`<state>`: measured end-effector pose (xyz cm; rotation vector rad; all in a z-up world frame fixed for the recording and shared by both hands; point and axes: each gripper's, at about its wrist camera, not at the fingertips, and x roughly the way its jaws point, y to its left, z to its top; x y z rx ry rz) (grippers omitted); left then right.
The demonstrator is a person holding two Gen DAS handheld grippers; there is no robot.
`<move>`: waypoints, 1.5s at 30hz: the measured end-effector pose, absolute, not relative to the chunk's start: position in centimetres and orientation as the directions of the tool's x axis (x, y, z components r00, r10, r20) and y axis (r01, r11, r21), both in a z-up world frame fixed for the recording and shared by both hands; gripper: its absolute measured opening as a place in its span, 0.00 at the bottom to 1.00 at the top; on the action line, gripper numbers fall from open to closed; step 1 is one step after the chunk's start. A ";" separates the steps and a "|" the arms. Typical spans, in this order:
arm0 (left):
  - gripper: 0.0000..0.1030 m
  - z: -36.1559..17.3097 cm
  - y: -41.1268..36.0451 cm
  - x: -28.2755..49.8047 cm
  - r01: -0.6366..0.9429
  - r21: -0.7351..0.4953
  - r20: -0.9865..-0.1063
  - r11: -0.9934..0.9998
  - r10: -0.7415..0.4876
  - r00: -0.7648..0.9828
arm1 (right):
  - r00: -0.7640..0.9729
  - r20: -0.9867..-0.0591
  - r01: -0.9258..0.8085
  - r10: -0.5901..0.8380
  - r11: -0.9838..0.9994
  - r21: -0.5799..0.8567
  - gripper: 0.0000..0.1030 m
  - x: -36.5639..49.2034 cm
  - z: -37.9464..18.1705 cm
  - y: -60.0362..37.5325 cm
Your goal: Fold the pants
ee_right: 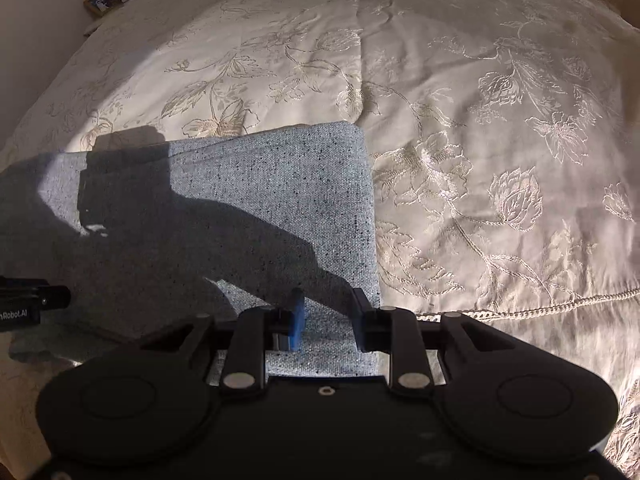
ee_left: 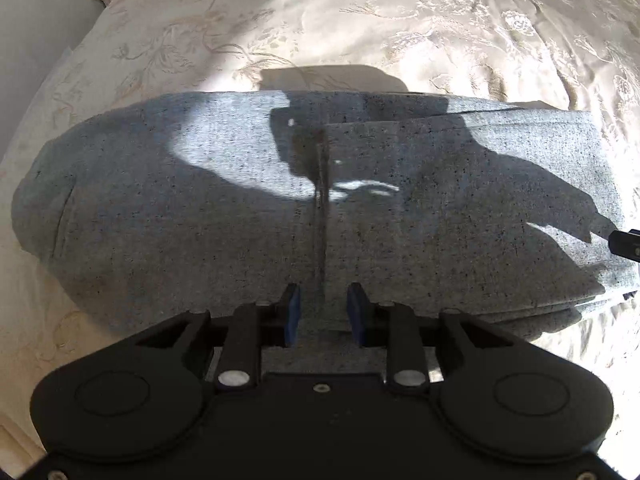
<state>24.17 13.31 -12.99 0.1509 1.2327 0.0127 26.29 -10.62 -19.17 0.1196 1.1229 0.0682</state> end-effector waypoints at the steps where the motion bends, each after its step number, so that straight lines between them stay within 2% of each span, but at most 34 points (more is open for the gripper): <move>1: 0.36 -12.7 14.3 24.0 0.054 0.117 -0.936 0.992 0.092 0.341 | 0.444 -0.888 0.012 0.119 0.990 0.139 0.26 26.1 -18.6 -10.5; 8: 0.36 -10.5 24.8 23.6 -0.108 0.096 -0.919 0.989 0.129 0.372 | 0.510 -0.853 0.020 0.107 0.990 0.136 0.27 24.7 -14.5 -8.3; 14: 0.36 -9.4 35.2 25.1 -0.215 0.127 -0.895 0.968 0.205 0.396 | 0.509 -0.856 0.058 0.096 0.988 0.146 0.27 23.2 -12.5 -3.3; 17: 0.36 -9.6 39.5 26.4 -0.251 0.100 -0.894 0.963 0.198 0.401 | 0.512 -0.854 0.050 0.091 0.990 0.135 0.27 22.8 -11.8 0.4; 23: 0.37 -13.4 43.1 30.4 -0.207 0.121 -0.910 0.971 0.192 0.366 | 0.518 -0.850 0.046 0.094 0.989 0.138 0.27 23.0 -10.4 6.8; 30: 0.41 -16.7 42.5 32.6 -0.085 0.123 -0.913 0.989 0.146 0.381 | 0.507 -0.857 0.060 0.096 0.987 0.146 0.27 23.4 -9.7 12.1; 33: 0.41 -16.7 43.4 32.6 -0.094 0.071 -0.915 0.993 0.102 0.391 | 0.495 -0.863 0.059 0.102 0.987 0.151 0.27 23.5 -9.6 13.6; 37: 0.42 -15.2 46.8 31.1 -0.171 -0.098 -0.912 0.980 -0.020 0.410 | 0.482 -0.870 0.031 0.106 0.990 0.138 0.27 23.7 -9.6 15.4; 38: 0.46 -14.9 47.6 30.4 -0.187 -0.132 -0.908 0.973 -0.043 0.417 | 0.480 -0.871 0.027 0.108 0.990 0.137 0.27 23.7 -9.5 15.6; 41: 0.50 -15.0 49.6 29.2 -0.221 -0.189 -0.907 0.957 -0.083 0.413 | 0.465 -0.879 0.023 0.107 0.991 0.132 0.27 23.8 -9.6 16.1; 45: 0.53 -15.8 50.8 28.6 -0.238 -0.205 -0.916 0.949 -0.101 0.388 | 0.438 -0.892 0.032 0.110 0.990 0.138 0.27 24.0 -10.2 16.4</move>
